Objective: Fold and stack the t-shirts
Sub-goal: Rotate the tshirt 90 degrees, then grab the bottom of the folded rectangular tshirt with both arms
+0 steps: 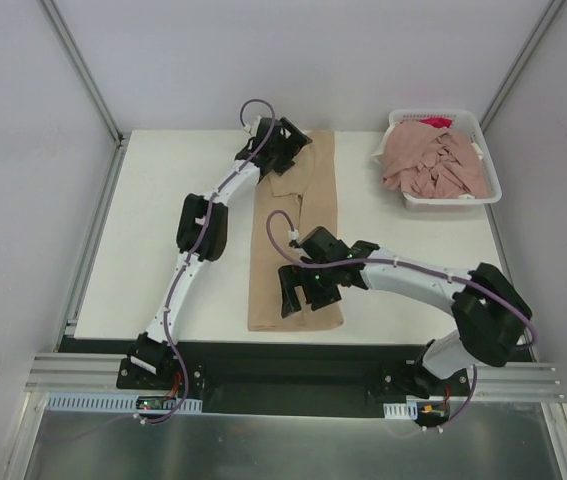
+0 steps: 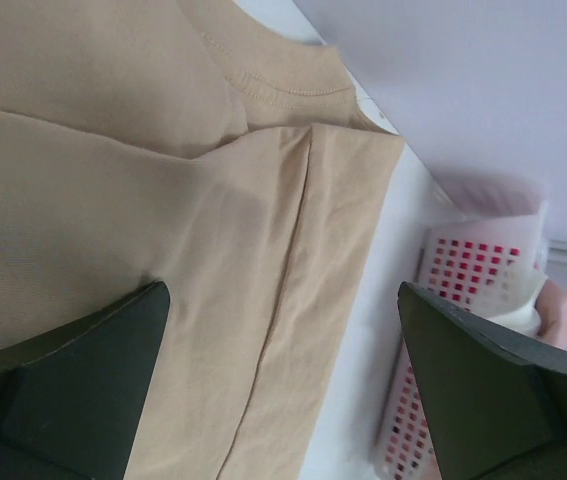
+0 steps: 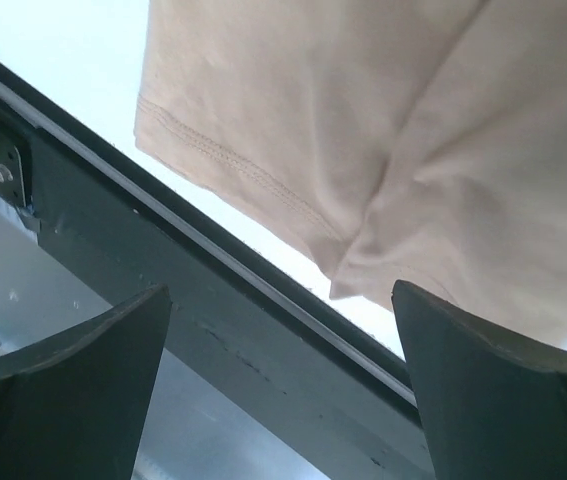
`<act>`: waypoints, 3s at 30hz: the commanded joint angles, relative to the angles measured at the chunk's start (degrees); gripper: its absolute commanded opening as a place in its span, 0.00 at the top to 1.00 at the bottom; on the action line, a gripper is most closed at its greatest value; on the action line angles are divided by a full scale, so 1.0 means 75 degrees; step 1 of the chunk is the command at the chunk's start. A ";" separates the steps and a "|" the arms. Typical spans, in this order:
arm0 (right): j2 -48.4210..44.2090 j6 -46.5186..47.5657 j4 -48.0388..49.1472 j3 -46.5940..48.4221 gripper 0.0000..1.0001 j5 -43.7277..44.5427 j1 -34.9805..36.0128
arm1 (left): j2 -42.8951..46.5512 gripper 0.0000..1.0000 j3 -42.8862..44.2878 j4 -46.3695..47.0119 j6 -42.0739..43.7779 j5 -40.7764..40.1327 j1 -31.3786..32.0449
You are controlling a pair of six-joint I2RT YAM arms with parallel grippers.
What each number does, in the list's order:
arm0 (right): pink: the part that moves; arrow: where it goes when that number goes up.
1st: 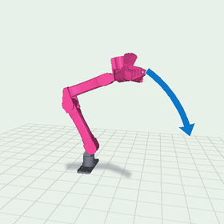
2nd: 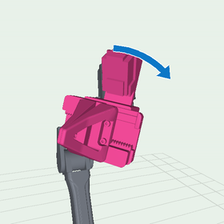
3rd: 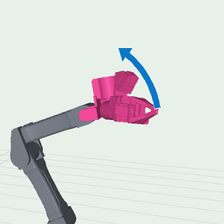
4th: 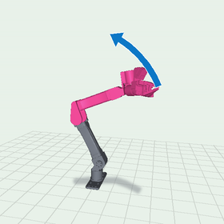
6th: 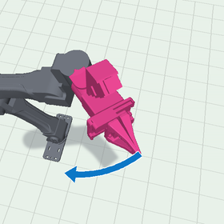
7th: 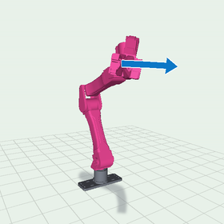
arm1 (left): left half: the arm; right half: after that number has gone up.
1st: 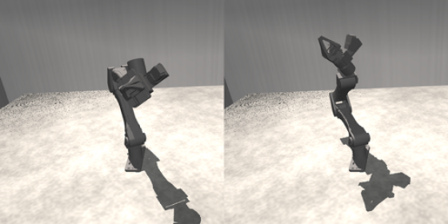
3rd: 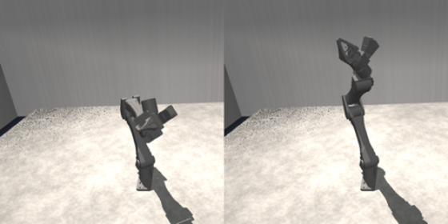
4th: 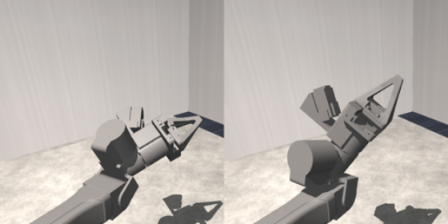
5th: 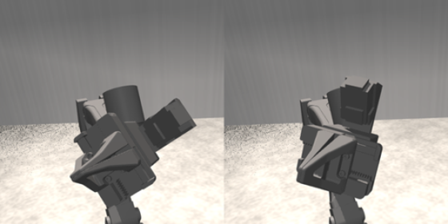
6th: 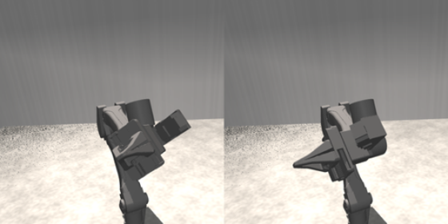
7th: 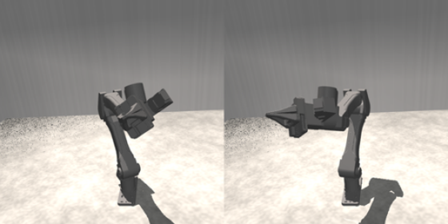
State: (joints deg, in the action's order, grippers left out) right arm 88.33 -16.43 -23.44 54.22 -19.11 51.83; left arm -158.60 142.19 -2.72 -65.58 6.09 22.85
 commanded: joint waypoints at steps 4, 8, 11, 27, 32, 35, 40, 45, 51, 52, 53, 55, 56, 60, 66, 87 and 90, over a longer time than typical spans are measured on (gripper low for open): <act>-0.2483 -0.0411 -0.1361 0.0248 0.03 0.2987 0.0027 | 0.3479 0.01 -0.0792 -0.0387 0.1981 -0.1304 -0.0129; -0.3210 -0.0750 -0.2287 0.0096 0.03 0.4456 -0.0125 | 0.5662 0.01 -0.2733 -0.0375 0.2881 -0.1142 0.0058; -0.3773 -0.0763 -0.2488 -0.0220 0.03 0.4775 -0.0418 | 0.7490 0.01 -0.4476 -0.0562 0.3527 -0.0615 0.0152; -0.4410 -0.0106 0.0123 -0.2634 0.03 0.0934 -0.1497 | 1.4432 0.01 -1.4797 -0.1875 0.1655 0.1003 0.0772; -0.3623 -0.0201 0.0477 -0.2904 0.01 0.0263 -0.1556 | 1.3918 0.06 -1.5162 -0.1875 0.1537 0.1555 0.1510; -0.3236 -0.0247 0.0582 -0.3010 0.07 0.0287 -0.1626 | 1.3449 0.17 -1.5162 -0.1875 0.1456 0.1673 0.1944; -0.2907 -0.0458 0.0981 -0.3279 0.18 0.0391 -0.1743 | 1.2980 0.32 -1.5384 -0.1876 0.0999 0.1333 0.2308; -0.2766 -0.0563 0.0993 -0.3513 0.27 0.0650 -0.1872 | 1.2699 0.51 -1.5537 -0.1875 0.0776 0.1321 0.2496; -0.2907 -0.0857 0.1321 -0.3935 0.47 0.0533 -0.1919 | 1.2325 0.62 -1.5607 -0.1852 0.0530 0.1204 0.2883; -0.2942 -0.0915 0.1356 -0.3971 0.52 0.0568 -0.1919 | 1.2254 0.62 -1.5596 -0.1852 0.0483 0.1192 0.2894; -0.2965 -0.0927 0.1368 -0.4006 0.54 0.0603 -0.1919 | 1.2172 0.63 -1.5561 -0.1817 0.0483 0.1169 0.2953; -0.2931 -0.0962 0.1403 -0.4029 0.59 0.0650 -0.1919 | 1.1902 0.68 -1.5467 -0.1805 0.0576 0.1122 0.2977; -0.2884 -0.0939 0.1414 -0.4041 0.62 0.0638 -0.1907 | 1.1820 0.75 -1.5443 -0.1805 0.0576 0.1076 0.2988; -0.2907 -0.1021 0.1508 -0.4182 0.73 0.0510 -0.1919 | 1.1515 0.78 -1.5396 -0.1805 0.0541 0.1005 0.2988; -0.3047 -0.1208 0.1579 -0.4451 0.82 0.0405 -0.1907 | 1.1374 0.75 -1.5408 -0.1817 0.0576 0.0911 0.2988; -0.4207 -0.0987 0.0466 -0.4089 0.95 -0.0101 -0.1626 | 1.3411 1.00 -1.5678 -0.1817 0.1244 0.0701 0.3023; -0.4208 -0.0682 0.0021 -0.3527 0.95 0.0226 -0.1638 | 1.3518 1.00 -1.5397 -0.1817 0.1454 0.0583 0.3023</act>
State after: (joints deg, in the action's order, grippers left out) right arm 57.78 -24.91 -17.67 22.04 -19.38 39.31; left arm -58.94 24.47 -15.77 -57.58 12.86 45.06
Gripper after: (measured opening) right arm 0.074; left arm 0.008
